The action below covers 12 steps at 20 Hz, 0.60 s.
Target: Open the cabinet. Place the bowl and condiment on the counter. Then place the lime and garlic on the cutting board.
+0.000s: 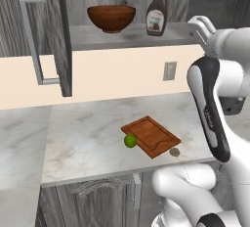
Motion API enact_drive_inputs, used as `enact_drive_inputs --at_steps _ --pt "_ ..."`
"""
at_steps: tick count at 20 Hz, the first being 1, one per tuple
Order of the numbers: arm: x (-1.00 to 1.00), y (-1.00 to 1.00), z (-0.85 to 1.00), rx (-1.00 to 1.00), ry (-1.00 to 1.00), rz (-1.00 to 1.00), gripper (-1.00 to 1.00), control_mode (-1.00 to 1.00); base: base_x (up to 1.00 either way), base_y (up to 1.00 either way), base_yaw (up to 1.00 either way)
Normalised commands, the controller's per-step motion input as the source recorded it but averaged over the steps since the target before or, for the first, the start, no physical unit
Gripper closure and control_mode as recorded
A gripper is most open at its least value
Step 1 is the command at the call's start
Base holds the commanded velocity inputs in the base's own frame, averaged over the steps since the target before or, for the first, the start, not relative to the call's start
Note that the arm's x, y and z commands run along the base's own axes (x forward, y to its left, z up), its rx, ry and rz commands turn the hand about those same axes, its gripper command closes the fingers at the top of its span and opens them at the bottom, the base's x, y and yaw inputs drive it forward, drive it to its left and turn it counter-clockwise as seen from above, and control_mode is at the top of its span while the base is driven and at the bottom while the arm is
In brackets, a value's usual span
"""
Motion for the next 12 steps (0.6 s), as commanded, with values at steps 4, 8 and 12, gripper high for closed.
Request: enact_drive_inputs --at_steps 4,8,12 --pt "0.06 0.00 0.33 0.03 -0.15 0.23 -1.00 -1.00 0.00 0.00 0.00" --pt "0.00 0.05 0.63 -0.04 -0.02 0.02 -1.00 -1.00 0.00 0.00 0.00" --pt "0.00 0.25 0.53 -0.27 0.00 0.06 -1.00 -1.00 0.00 0.00 0.00"
